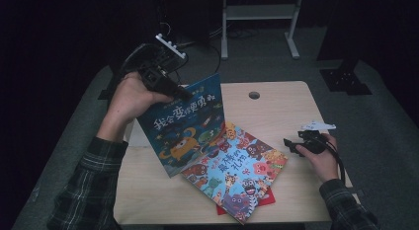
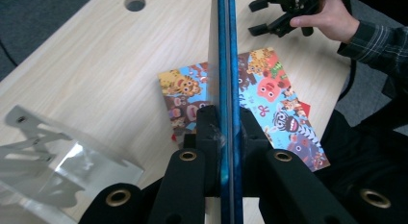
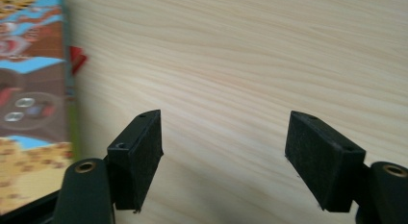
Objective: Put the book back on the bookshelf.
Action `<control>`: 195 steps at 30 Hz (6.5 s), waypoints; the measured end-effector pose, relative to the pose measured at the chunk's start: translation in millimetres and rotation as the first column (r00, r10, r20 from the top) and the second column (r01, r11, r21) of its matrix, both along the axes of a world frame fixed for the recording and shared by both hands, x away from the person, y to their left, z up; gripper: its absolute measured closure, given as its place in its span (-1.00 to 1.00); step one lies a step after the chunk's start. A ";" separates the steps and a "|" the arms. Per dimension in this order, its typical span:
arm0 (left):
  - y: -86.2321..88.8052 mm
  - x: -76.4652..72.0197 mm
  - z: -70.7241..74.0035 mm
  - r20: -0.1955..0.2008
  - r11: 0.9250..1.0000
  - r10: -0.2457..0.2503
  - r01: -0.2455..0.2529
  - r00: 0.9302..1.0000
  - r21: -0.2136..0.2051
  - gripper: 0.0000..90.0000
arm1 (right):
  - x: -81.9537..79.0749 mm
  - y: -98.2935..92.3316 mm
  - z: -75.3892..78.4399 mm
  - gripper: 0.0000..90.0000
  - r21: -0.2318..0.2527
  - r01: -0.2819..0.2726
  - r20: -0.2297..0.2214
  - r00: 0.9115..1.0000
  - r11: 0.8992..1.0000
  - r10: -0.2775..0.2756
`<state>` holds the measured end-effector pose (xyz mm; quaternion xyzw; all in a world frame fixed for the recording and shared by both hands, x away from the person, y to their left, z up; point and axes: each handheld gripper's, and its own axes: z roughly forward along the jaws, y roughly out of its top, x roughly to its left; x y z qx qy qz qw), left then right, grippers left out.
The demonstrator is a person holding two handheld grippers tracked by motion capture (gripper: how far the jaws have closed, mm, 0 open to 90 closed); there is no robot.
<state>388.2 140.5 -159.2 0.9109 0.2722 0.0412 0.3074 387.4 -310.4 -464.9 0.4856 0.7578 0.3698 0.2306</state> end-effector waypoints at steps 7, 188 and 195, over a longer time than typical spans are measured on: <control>20.8 -3.5 4.9 0.002 1.000 0.031 -0.031 1.000 -0.006 0.83 | 5.8 -10.0 -6.9 -0.38 -0.036 0.043 -0.019 0.999 0.998 -0.044; 150.7 36.5 -63.8 0.055 0.874 0.481 -0.474 0.875 -0.102 1.00 | 12.6 -14.6 -21.6 -0.71 -0.028 0.059 -0.071 0.996 0.998 -0.061; 137.4 30.4 -84.7 0.039 0.891 0.449 -0.444 0.893 -0.093 1.00 | 12.6 -14.5 -21.7 -0.71 -0.027 0.059 -0.070 0.996 0.998 -0.061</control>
